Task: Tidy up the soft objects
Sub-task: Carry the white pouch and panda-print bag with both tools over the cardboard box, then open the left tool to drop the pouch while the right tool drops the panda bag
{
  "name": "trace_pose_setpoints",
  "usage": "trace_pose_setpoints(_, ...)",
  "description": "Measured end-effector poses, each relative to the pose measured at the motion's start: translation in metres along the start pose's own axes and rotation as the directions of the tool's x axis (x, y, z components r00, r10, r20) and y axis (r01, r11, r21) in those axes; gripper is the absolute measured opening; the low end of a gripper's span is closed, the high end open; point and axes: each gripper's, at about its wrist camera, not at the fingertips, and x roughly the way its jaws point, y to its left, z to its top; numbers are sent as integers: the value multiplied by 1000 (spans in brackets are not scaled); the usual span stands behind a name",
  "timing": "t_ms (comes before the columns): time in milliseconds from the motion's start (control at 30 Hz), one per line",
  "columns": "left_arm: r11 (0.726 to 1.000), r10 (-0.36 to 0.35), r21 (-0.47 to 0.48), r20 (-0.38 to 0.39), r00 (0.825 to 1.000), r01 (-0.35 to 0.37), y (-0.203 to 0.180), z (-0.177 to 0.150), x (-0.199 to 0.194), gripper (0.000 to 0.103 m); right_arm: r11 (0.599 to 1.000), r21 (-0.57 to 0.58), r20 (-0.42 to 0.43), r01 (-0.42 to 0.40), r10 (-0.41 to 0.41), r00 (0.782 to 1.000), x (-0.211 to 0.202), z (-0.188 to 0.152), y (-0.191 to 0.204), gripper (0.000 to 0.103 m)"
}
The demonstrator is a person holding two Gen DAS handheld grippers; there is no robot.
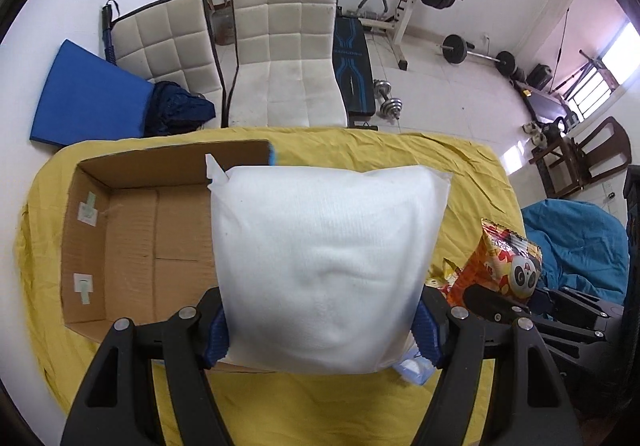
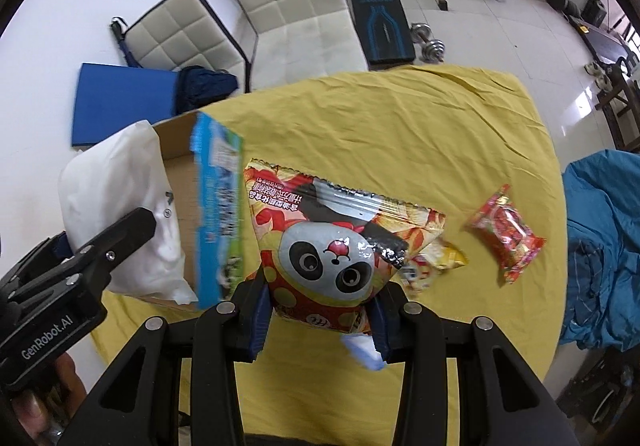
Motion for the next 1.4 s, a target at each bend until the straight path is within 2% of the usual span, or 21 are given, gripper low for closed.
trace_pose_setpoints(200,999,-25,-31,-9,1000,25,59,2,-13,71,999,-28,10,-25,26,1000,-3,6,63,43)
trace_pose_setpoints(333,999,-17,-32,-25,1000,16,102,7,-10,71,998,-53,-2,-42,42,999,13,16,106,43)
trace_pose_setpoints(500,997,-46,-64,-84,995,41,155,17,12,71,995,-92,-63,-42,36,997,58,36,161,43)
trace_pose_setpoints(667,997,-39,-72,-134,990,29,194,31,45,71,992,-126,-117,-29,14,993,109,57,192,43)
trace_pose_setpoints(767,993,-80,-96,-182,980,63,214,41,71,71,989,-143,-153,-29,7,988,136,70,206,43)
trace_pose_setpoints(933,985,-145,-127,-245,959,117,235,51,115,71,985,-170,-195,-16,-18,981,176,85,222,43)
trace_pose_setpoints(1133,979,-192,-123,-309,932,160,242,59,160,71,980,-196,-231,20,-66,971,218,96,231,43)
trace_pose_setpoints(1300,982,-188,-96,-360,914,164,237,56,184,71,975,-220,-258,43,-101,961,246,97,234,43)
trace_pose_setpoints(1400,980,-193,-112,-378,905,162,242,51,194,73,975,-219,-277,44,-105,955,260,97,232,44)
